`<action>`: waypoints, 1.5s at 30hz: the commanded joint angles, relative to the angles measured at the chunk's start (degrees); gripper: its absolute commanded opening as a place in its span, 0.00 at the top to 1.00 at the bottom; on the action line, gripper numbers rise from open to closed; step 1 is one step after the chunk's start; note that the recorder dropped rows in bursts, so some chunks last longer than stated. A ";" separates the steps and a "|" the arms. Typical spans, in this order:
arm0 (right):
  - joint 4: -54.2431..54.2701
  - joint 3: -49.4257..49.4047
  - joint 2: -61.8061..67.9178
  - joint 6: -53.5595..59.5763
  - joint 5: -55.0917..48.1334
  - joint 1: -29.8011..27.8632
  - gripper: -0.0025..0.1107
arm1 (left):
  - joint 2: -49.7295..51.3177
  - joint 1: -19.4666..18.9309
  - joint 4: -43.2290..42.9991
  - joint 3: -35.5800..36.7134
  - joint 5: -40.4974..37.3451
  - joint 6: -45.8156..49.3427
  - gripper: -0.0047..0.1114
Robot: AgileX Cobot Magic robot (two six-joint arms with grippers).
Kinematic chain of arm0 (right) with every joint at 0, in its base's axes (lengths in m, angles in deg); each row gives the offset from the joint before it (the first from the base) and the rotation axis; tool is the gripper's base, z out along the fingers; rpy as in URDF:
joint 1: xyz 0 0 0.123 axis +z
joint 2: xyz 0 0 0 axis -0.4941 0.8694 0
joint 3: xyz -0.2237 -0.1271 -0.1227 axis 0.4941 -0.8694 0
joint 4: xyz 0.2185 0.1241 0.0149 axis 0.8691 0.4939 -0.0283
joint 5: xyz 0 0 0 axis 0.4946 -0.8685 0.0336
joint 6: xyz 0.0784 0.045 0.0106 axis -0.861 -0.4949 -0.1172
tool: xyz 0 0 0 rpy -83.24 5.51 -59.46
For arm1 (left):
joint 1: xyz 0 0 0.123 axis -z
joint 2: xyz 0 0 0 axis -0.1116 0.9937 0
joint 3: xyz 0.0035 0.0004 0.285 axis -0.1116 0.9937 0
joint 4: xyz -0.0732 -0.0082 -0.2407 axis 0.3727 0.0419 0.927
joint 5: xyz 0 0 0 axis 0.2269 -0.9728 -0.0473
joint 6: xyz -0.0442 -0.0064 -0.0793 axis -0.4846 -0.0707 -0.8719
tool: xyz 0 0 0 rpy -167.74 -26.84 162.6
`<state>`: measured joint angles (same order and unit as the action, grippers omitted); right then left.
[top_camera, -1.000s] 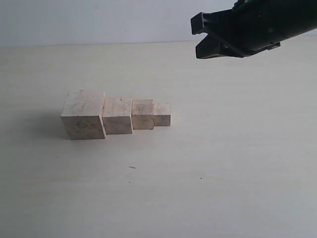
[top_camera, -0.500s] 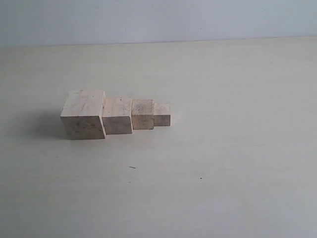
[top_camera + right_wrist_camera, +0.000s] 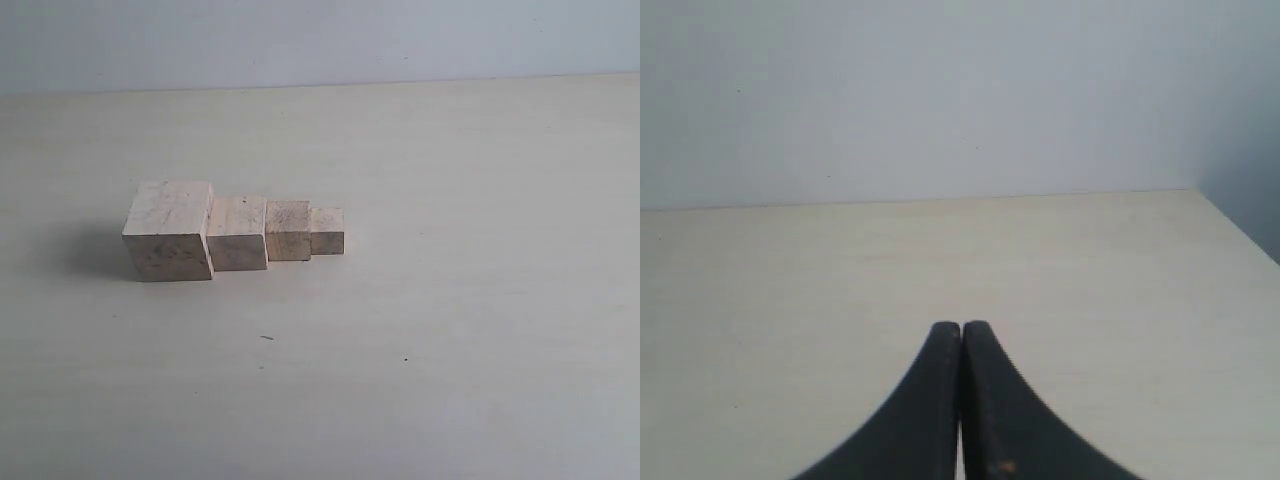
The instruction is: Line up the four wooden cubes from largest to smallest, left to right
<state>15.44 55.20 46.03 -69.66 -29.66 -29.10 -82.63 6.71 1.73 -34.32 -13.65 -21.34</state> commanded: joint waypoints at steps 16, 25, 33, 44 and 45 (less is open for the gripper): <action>-6.21 -15.31 -10.57 -8.76 6.81 -0.19 0.98 | -0.28 0.28 -0.11 0.21 0.68 0.07 0.96; -12.05 -15.31 -11.91 -14.03 5.70 -0.19 0.98 | -0.28 0.28 -0.11 0.21 0.68 0.07 0.96; -12.05 -15.31 -11.91 -12.85 3.54 -0.19 0.98 | -0.28 0.28 -0.11 0.21 0.68 0.07 0.96; -11.94 -15.31 -11.91 -12.85 3.54 -0.19 0.98 | -0.28 0.28 -0.11 0.21 0.68 0.07 0.96; -11.94 -15.31 -11.91 -12.85 3.54 -0.19 0.98 | -0.28 0.28 -0.11 0.21 0.68 0.07 0.96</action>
<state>3.77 40.16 34.49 -83.00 -26.20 -29.10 -82.63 6.71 1.73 -34.32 -13.65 -21.34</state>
